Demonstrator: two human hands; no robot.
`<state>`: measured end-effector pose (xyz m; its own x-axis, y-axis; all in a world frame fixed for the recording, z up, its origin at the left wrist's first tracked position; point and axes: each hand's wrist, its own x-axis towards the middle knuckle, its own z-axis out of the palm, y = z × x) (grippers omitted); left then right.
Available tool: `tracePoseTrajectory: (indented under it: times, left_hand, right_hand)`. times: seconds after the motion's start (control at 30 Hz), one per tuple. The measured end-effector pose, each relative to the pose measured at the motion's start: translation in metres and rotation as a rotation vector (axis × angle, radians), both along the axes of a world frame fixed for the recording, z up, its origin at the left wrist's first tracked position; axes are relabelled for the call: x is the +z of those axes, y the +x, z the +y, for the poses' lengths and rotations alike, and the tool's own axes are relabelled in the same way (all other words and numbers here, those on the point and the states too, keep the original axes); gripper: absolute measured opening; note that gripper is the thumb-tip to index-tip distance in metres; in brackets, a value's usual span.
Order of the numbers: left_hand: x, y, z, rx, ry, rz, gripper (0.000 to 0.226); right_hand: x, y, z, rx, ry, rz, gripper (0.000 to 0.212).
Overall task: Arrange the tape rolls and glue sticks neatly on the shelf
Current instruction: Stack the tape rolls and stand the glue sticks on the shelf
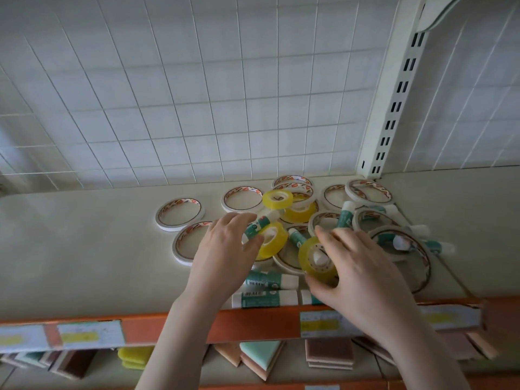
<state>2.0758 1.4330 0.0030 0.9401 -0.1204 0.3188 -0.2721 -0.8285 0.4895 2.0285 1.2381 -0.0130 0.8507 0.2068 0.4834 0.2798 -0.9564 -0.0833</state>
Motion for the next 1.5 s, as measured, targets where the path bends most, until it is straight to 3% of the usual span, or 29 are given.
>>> tracePoseTrajectory:
  times: [0.47,0.77,0.97,1.13,1.5]
  left_hand:
    - [0.001,0.019,0.001,-0.144,0.163,0.196,0.057]
    - [0.003,0.018,0.003,-0.163,0.202,0.140,0.067]
    - [-0.001,0.014,-0.003,-0.184,0.094,0.094,0.054]
    - [-0.003,0.009,-0.003,-0.148,0.041,0.006,0.059]
    - [0.015,-0.007,0.093,0.027,-0.046,-0.163,0.069]
  right_hand:
    - [0.011,0.006,-0.007,-0.054,0.075,-0.060,0.062]
    - [0.005,0.006,-0.008,-0.031,0.107,-0.061,0.063]
    - [0.002,0.006,-0.009,-0.007,0.162,-0.049,0.060]
    - [0.001,0.009,-0.009,0.031,0.200,-0.032,0.062]
    - [0.029,0.021,0.063,0.108,0.217,-0.044,0.062]
